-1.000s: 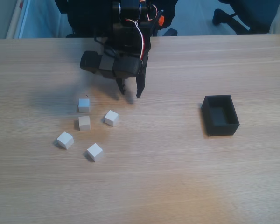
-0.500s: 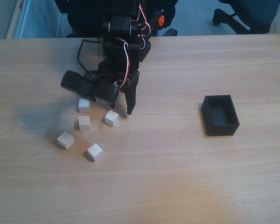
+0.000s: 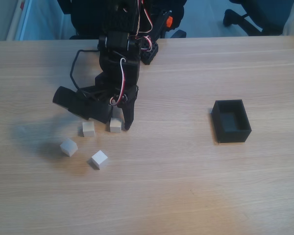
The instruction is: Pick blocks and place them in the box.
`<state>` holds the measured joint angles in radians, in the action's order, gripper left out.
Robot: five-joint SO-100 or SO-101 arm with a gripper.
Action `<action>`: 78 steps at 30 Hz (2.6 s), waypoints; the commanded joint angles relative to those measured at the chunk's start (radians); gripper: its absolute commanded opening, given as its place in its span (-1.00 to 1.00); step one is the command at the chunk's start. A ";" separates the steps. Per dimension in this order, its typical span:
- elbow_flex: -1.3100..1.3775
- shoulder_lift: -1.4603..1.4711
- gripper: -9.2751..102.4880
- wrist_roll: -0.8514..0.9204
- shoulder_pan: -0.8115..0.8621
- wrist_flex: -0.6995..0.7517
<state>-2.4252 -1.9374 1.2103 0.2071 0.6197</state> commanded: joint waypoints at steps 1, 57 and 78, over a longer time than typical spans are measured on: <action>0.048 0.017 -0.56 0.028 0.023 -0.052; 0.422 -0.193 -0.83 -0.212 -0.592 0.451; 0.819 0.192 -0.78 -0.383 -0.969 0.410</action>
<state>-1.6782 -1.7503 0.8345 -0.7363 1.0492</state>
